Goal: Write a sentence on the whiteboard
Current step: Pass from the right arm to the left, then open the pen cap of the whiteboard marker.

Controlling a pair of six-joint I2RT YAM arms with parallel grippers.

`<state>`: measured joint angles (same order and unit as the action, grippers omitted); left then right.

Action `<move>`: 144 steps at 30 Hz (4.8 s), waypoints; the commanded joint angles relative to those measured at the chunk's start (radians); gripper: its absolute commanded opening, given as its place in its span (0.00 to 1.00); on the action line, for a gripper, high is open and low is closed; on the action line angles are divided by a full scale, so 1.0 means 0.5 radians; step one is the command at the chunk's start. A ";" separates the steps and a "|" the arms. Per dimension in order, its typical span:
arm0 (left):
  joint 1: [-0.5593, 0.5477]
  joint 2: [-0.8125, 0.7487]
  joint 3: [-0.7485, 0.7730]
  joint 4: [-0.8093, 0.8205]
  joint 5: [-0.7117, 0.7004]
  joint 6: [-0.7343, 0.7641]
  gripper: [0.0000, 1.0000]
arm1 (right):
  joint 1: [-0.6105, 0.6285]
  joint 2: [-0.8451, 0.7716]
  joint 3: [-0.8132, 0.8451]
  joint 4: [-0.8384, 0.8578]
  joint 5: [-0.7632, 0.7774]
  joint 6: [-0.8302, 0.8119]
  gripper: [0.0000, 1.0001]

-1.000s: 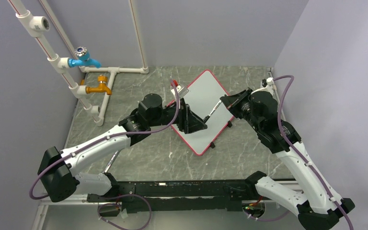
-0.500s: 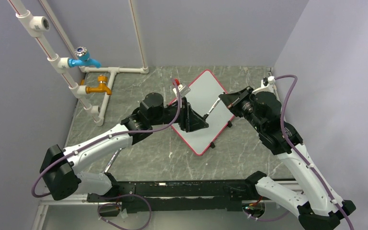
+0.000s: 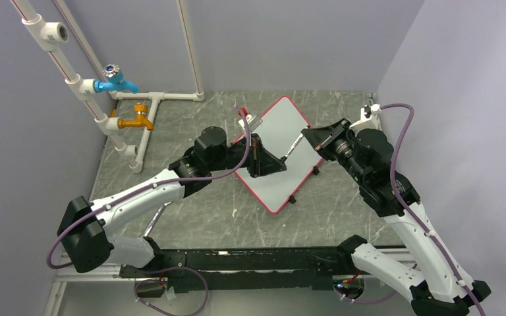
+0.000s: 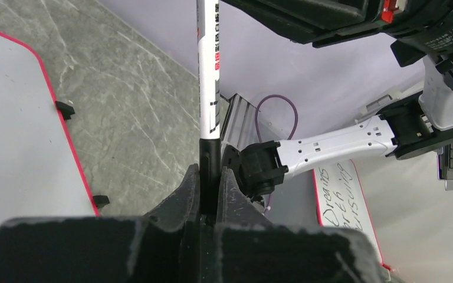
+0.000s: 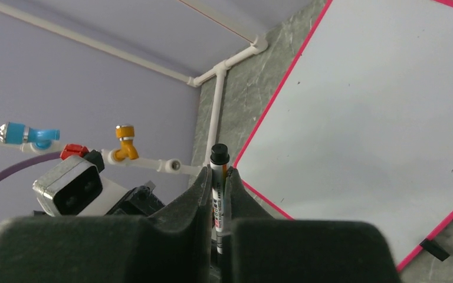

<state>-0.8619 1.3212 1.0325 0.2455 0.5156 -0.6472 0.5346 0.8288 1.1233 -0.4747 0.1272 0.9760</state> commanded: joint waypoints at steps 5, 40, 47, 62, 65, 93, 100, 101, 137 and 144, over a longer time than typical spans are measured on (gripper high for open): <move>0.031 -0.064 0.333 -0.516 0.202 0.439 0.00 | -0.005 -0.009 0.005 0.161 -0.416 -0.343 0.39; 0.540 0.075 1.124 -2.031 1.060 1.611 0.00 | -0.119 0.436 0.234 0.552 -2.051 -0.859 0.47; 0.540 0.144 1.230 -2.232 0.995 1.690 0.00 | -0.122 0.485 0.221 0.551 -2.141 -0.884 0.43; 0.526 0.188 1.265 -2.364 0.926 1.762 0.00 | -0.126 0.550 0.233 0.478 -2.213 -0.928 0.33; 0.516 0.205 1.290 -2.385 0.919 1.771 0.00 | -0.124 0.579 0.241 0.455 -2.242 -0.936 0.32; 0.447 0.250 1.294 -2.482 0.788 1.856 0.00 | -0.124 0.643 0.213 0.306 -2.347 -1.056 0.20; 0.446 0.273 1.294 -2.479 0.760 1.859 0.00 | -0.119 0.641 0.179 0.305 -2.360 -1.059 0.19; 0.447 0.280 1.296 -2.479 0.763 1.859 0.00 | -0.120 0.643 0.177 0.305 -2.361 -1.059 0.19; 0.511 -0.015 1.000 -2.366 0.456 1.789 0.00 | -0.219 0.472 0.008 0.296 -2.305 -1.045 0.00; 0.519 -0.053 0.963 -2.367 0.397 1.774 0.00 | -0.279 0.440 -0.025 0.302 -2.325 -1.026 0.00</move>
<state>-0.6460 1.3563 1.5246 -0.8513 0.8448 0.2581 0.4465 1.1065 1.1191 -0.2878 -0.9905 0.4732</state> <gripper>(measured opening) 0.070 0.125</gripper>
